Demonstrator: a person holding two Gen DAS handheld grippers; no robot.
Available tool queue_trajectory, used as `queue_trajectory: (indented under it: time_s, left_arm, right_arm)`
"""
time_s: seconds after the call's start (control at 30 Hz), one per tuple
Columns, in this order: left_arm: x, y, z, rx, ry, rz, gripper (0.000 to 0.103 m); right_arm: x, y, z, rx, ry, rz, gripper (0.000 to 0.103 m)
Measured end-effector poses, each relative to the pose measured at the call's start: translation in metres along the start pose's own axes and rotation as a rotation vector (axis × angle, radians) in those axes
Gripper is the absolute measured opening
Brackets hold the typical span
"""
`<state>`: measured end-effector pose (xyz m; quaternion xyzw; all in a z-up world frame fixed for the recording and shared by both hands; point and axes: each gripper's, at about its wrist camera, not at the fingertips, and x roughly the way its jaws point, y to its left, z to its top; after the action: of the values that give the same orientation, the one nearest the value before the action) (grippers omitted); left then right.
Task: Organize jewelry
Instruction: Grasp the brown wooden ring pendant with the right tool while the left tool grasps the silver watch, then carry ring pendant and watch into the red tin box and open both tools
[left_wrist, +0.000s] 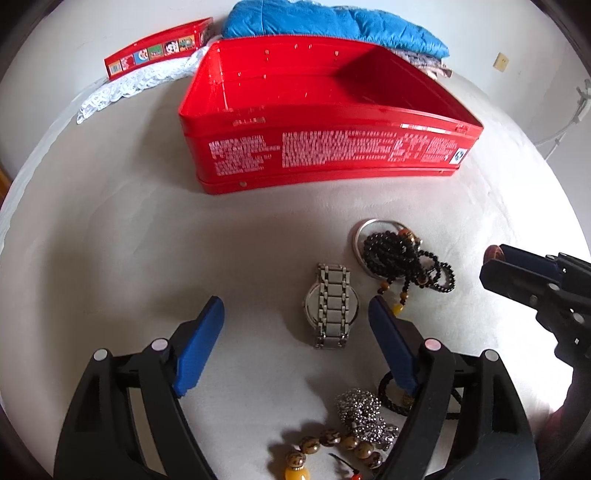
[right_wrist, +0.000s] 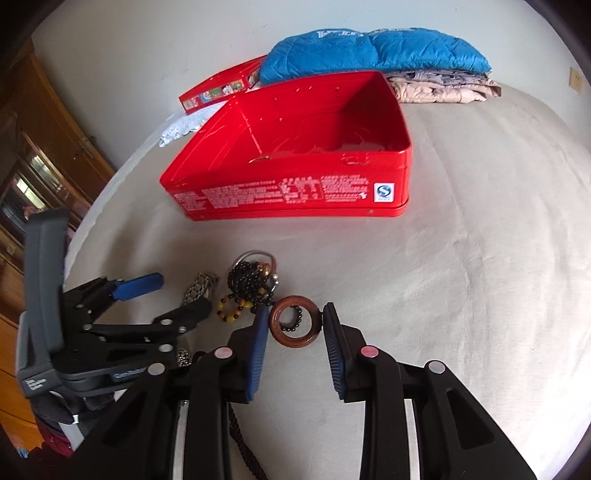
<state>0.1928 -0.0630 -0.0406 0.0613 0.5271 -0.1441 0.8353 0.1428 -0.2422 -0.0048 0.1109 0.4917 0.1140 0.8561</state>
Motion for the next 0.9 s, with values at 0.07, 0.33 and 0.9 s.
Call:
queue_trajectory:
  time_s: [0.07, 0.33, 0.9]
  left_arm:
    - [0.003, -0.001, 0.0, 0.007, 0.0, 0.014, 0.077]
    - [0.002, -0.012, 0.002, 0.043, -0.023, 0.013, 0.046]
    - [-0.023, 0.01, 0.003, -0.047, -0.062, -0.084, 0.031]
  right_arm:
    - [0.002, 0.002, 0.0, -0.002, 0.007, 0.007, 0.03]
    - [0.016, 0.002, 0.002, 0.022, 0.036, 0.002, 0.03]
    - [0.01, -0.006, 0.002, 0.052, 0.014, 0.011, 0.03]
